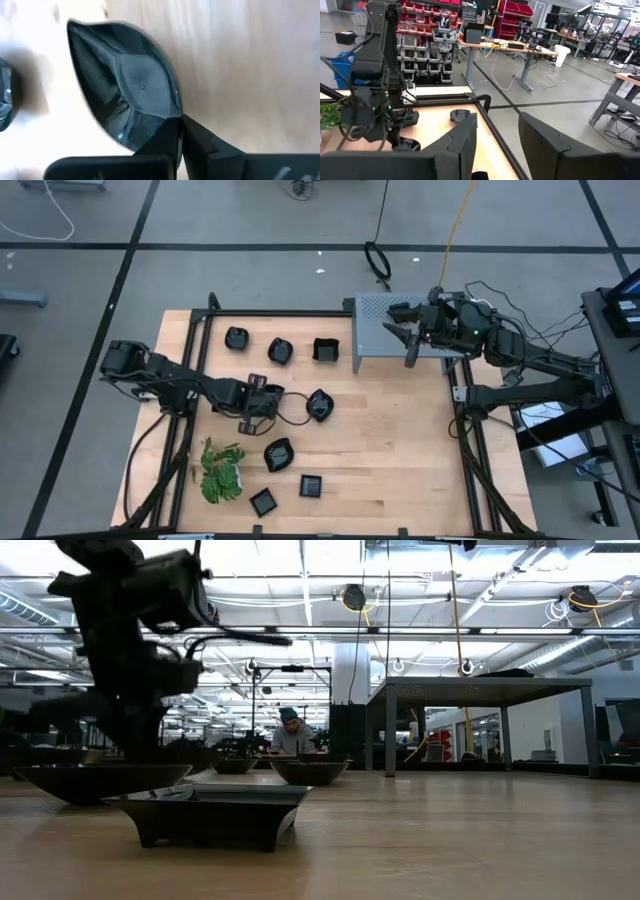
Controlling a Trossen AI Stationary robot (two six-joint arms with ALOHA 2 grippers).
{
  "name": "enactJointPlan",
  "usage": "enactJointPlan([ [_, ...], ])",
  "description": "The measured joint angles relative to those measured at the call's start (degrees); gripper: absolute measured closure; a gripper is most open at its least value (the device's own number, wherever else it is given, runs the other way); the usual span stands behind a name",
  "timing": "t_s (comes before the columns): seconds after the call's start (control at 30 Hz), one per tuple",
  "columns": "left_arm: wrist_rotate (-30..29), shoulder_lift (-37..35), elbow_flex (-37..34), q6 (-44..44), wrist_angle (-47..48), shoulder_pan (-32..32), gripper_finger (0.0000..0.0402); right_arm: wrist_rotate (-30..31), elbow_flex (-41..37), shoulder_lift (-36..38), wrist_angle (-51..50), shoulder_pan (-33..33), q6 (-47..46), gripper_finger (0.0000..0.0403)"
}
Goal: Pick & Place Mini shaped plates
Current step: Put the leaf-shaped plate on the shelf
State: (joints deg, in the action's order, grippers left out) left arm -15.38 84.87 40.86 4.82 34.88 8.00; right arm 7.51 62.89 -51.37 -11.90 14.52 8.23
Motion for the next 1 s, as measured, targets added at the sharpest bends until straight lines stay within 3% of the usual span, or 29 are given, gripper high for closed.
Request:
enactJointPlan([
  [0.3,-0.91,-6.2,7.64,-0.17,-0.75,-1.11,0.0392,0.0,0.0,0.0,0.0,0.0,0.61,0.0271],
  [0.43,-3.06,-6.9,12.42,5.63,-4.41,-1.9,0.0397,0.0,0.0,0.0,-0.14,0.0,0.61,0.0271],
  [0.57,-3.23,-6.49,15.0,14.28,-14.66,-2.09,0.0392,0.0,0.0,0.0,-0.62,0.0,0.61,0.0271],
  [0.77,-2.77,-0.79,19.93,17.59,-25.47,-3.53,0.0395,-0.02,0.0,0.0,-0.89,0.0,0.04,0.0271],
  [1.0,0.98,12.89,31.3,18.63,-25.68,-4.92,0.0395,-0.02,0.04,-0.04,-1.89,0.01,0.01,0.0271],
])
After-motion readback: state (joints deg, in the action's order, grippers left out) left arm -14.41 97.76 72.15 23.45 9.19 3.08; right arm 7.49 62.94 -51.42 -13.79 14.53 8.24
